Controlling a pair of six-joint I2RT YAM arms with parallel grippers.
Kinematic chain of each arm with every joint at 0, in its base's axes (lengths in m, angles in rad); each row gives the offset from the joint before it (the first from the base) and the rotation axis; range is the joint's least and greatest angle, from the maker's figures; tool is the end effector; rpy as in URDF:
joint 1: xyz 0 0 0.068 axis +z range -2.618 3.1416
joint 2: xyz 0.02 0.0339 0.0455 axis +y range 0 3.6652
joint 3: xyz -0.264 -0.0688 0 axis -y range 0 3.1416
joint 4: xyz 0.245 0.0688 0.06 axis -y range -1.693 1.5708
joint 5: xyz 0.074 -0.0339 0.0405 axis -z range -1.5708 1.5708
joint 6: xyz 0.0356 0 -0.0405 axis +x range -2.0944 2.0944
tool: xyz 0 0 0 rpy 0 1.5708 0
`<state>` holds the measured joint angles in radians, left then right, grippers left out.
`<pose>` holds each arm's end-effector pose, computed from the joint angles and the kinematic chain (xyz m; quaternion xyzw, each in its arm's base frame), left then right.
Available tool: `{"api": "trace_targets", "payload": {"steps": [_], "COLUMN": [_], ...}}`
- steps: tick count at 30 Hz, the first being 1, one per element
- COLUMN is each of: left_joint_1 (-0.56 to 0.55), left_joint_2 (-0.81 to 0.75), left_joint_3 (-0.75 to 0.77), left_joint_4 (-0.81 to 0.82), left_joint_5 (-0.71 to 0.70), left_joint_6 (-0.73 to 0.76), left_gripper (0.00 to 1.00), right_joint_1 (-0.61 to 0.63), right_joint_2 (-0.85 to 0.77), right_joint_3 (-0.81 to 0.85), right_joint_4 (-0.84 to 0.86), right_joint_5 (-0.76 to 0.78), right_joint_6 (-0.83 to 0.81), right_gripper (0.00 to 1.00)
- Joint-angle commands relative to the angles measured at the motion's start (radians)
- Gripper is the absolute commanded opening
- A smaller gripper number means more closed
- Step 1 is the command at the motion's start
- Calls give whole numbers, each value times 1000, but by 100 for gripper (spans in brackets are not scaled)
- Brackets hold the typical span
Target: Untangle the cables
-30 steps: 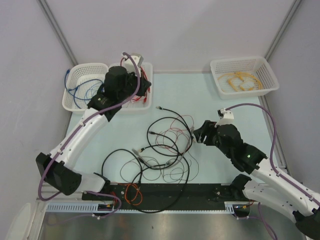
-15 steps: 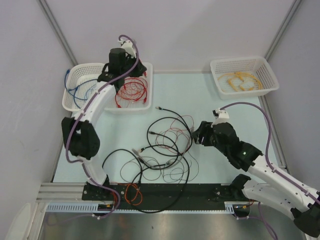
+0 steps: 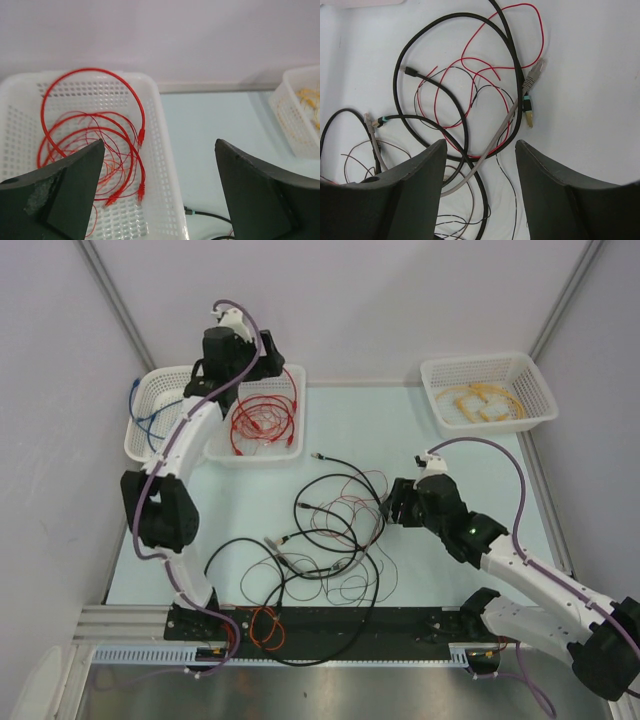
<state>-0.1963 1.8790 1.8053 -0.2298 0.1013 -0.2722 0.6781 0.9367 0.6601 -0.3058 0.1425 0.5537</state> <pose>0.4438 -0.0919 0.3742 -0.0006 0.8054 -0.1769 0.5657 0.1643 0.1259 0.2569 -0.0209 0.8785 0.2222 0.4224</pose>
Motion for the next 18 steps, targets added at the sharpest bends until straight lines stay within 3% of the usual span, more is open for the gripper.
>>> {"api": "trace_targets", "payload": {"steps": [1,5,9,13,18], "left_joint_1": [6,-9,-95,-271,-327], "left_joint_2": [-277,-490,-696,-842,-923], "left_joint_3": [-172,-433,-648,-794,-902], "left_joint_4": [156,253,238,57,-139], "left_joint_5": [-80,-51,-98,-354,-394], "left_joint_6": [-25,-94,-65,-79,-185], "left_gripper": [97,100,100,99,100], "right_joint_1": [-8,-9,-2,6,3], "right_joint_2": [-18,-65,-127,-177,-252], "right_joint_3": [12,7,4,4,15], "right_joint_4": [48,31,-1,-26,-38], "right_joint_5": [-17,-9,5,43,106], "right_joint_6": [-23,-11,0,-26,-58], "right_gripper": [62,62,62,62,62]}}
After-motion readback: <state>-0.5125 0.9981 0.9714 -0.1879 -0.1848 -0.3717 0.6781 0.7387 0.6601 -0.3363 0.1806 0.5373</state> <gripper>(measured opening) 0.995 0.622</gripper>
